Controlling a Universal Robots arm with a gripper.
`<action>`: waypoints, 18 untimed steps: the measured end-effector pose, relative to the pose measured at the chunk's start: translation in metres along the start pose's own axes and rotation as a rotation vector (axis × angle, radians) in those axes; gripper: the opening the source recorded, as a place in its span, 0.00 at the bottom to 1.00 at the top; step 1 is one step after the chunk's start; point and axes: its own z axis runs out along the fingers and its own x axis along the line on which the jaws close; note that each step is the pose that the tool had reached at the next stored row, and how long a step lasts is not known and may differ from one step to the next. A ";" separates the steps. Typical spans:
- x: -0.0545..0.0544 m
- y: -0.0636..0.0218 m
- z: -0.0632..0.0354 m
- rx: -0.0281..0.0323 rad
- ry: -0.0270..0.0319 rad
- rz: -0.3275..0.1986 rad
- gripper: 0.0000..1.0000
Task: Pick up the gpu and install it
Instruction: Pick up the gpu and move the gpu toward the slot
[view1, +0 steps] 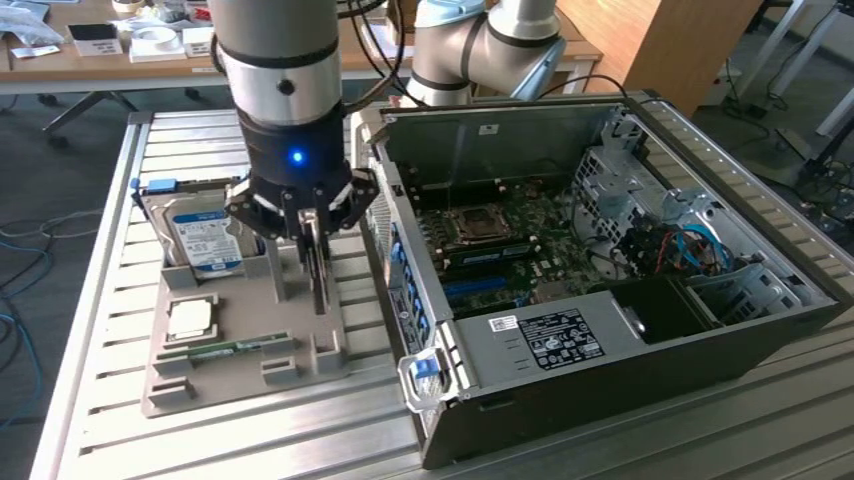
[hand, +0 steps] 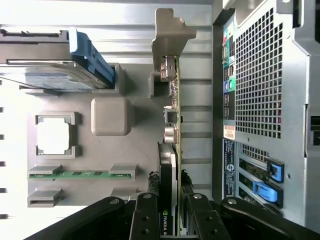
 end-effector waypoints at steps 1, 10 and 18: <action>0.000 0.0001 -0.0027 0.0000 0.0000 0.000 0.27; -0.001 0.0012 -0.0280 0.0001 0.0001 0.000 0.27; -0.001 0.0014 -0.0314 0.0000 0.0000 0.000 0.27</action>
